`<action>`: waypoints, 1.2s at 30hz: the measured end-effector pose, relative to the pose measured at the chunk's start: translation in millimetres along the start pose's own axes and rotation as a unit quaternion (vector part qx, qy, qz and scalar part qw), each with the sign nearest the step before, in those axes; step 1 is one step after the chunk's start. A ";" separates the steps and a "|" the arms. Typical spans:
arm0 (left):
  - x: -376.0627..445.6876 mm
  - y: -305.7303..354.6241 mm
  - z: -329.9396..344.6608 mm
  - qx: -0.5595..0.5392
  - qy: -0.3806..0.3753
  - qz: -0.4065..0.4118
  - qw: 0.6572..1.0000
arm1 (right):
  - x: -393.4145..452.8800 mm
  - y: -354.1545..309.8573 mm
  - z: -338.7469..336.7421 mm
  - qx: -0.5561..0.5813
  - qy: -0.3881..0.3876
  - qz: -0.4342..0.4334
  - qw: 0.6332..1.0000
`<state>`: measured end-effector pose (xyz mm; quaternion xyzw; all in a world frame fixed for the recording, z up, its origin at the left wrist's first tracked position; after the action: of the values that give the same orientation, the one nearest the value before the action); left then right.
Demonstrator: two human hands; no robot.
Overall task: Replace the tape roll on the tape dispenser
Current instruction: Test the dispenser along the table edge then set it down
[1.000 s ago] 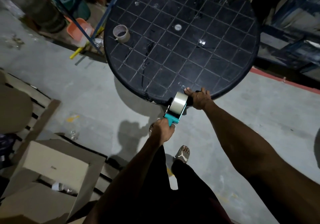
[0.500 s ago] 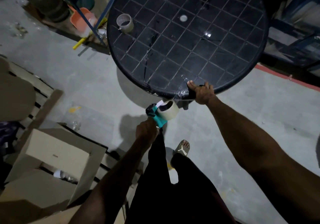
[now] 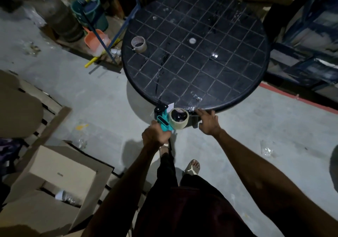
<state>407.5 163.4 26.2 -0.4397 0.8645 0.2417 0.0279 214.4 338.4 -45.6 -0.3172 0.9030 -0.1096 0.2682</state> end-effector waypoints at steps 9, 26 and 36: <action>20.5 47.7 -31.3 -0.077 -0.071 0.019 0.994 | -26.1 -43.3 -53.6 0.389 0.084 0.056 0.916; 56.2 109.9 -34.6 -0.260 -0.072 0.026 0.963 | 10.5 -44.6 -125.4 0.424 0.189 0.048 0.884; 157.6 134.7 -35.3 -0.284 -0.093 0.035 0.954 | 94.6 -46.7 -148.3 0.455 0.203 0.076 0.864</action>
<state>212.6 97.0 69.2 -0.3746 0.7686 0.5179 -0.0268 94.3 246.6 55.8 -0.0610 0.8085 -0.5496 0.2014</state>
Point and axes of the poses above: each hand's wrist, its own x-axis towards the middle knuckle, its own z-axis out of the palm, y = z × x, the point moved 5 cm from there along x, towards the middle knuckle, and after that the axes turned 4 degrees about y, right-handed, at the moved point
